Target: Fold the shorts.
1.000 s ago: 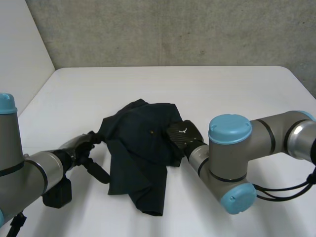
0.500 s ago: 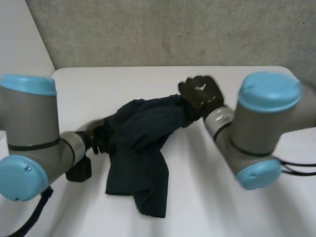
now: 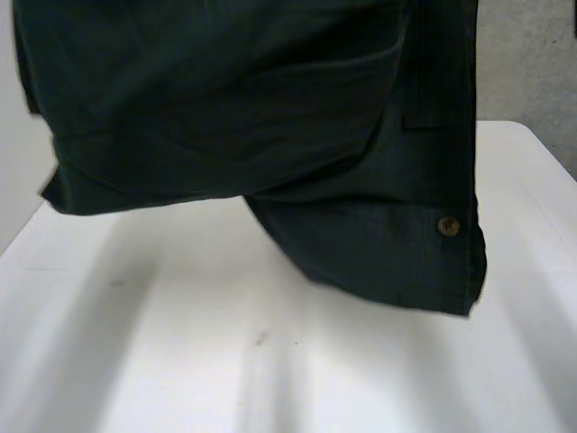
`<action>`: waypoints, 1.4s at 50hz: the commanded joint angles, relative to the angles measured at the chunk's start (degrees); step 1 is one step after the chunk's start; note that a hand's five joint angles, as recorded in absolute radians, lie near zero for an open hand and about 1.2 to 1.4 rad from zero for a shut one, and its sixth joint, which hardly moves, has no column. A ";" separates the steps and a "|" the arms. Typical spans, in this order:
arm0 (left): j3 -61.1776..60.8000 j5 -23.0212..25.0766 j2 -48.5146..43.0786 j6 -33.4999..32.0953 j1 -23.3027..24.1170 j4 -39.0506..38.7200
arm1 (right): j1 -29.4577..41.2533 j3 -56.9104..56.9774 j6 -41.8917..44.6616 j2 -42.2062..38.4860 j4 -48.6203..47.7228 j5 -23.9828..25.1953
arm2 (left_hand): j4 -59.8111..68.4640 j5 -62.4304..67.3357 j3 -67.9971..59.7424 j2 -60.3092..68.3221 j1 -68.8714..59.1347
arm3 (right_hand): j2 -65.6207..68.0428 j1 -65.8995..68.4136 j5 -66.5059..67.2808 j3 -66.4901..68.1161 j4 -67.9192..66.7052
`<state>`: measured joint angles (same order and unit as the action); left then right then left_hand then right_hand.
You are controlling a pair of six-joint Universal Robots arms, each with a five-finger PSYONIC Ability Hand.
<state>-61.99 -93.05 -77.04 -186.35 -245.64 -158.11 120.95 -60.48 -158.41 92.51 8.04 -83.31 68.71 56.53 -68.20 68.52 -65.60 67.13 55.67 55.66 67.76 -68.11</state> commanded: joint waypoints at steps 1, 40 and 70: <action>0.73 0.06 -5.73 0.28 -0.10 0.78 | -3.34 0.19 -0.05 -1.44 3.30 0.08 | 11.29 13.47 -11.80 11.48 -14.40 | 12.87 24.33 14.34 12.24 -11.89; 14.91 -9.34 -52.17 -10.09 1.66 -23.47 | -6.51 -0.68 -6.12 -35.65 -11.92 -6.07 | -58.16 -55.98 57.66 -57.97 55.06 | -57.13 -45.67 -55.66 -57.76 58.11; -44.18 6.57 -28.77 -1.74 0.87 -23.55 | -18.38 -38.23 10.32 -23.33 -7.50 19.85 | -37.46 -35.28 36.95 -37.27 34.35 | -41.03 -29.58 -39.56 -41.66 42.01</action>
<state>-107.04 -85.98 -101.13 -188.38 -244.72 -176.20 102.00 -99.70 -147.99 74.22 5.83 -64.69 31.22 21.03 -31.06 31.03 -31.19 34.17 29.22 23.12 34.37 -34.42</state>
